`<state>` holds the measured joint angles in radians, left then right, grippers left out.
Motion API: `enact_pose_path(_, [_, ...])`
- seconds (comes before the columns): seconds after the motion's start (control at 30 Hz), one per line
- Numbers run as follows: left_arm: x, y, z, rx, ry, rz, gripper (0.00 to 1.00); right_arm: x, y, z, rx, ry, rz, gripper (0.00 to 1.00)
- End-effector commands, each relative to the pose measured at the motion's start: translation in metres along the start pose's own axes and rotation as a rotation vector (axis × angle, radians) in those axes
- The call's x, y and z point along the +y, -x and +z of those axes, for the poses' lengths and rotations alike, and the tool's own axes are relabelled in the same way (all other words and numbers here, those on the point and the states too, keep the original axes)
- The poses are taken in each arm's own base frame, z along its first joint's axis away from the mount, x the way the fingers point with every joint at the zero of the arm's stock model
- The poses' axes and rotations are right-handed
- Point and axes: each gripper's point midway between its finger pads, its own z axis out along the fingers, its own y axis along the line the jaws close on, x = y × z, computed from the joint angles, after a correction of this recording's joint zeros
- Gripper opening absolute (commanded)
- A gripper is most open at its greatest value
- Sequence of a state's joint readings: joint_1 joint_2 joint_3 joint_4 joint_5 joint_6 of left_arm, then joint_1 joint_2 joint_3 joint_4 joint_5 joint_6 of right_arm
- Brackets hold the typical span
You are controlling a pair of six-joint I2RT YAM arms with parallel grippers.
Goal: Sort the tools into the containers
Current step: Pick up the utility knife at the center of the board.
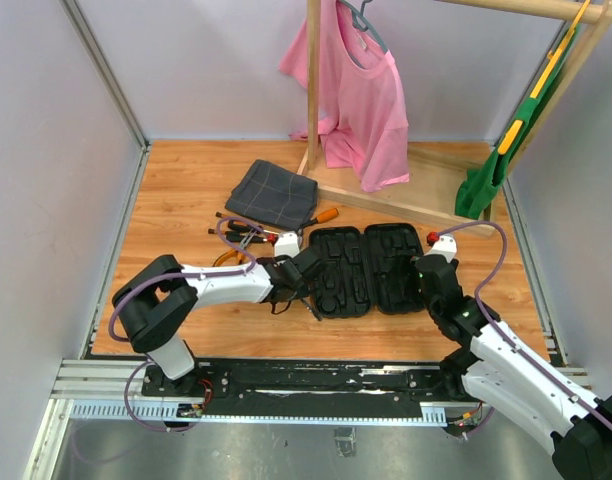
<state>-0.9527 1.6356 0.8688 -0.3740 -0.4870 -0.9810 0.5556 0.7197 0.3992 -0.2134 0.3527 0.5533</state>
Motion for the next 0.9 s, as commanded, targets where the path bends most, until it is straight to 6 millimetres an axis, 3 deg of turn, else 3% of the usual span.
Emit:
enact_pose_path(0.0, [0.037,-0.034,0.015,0.081,0.155,0.100,0.39,-0.005,0.003,0.000,-0.018,-0.023,0.024,0.99])
enact_pose_path(0.2, [0.048,-0.036,0.022,0.089,0.218,0.196,0.31,-0.004,0.007,-0.004,-0.020,-0.013,0.015,0.99])
enact_pose_path(0.4, [0.059,-0.039,0.017,0.100,0.213,0.233,0.22,0.002,0.005,-0.008,-0.011,0.032,0.012,0.99])
enact_pose_path(0.63, [0.045,-0.024,0.006,0.055,0.116,0.230,0.12,0.000,0.001,-0.011,0.001,0.039,-0.006,0.99])
enact_pose_path(0.87, [0.031,-0.001,-0.009,-0.011,0.047,0.205,0.09,0.001,0.005,-0.017,-0.018,0.052,0.022,0.99])
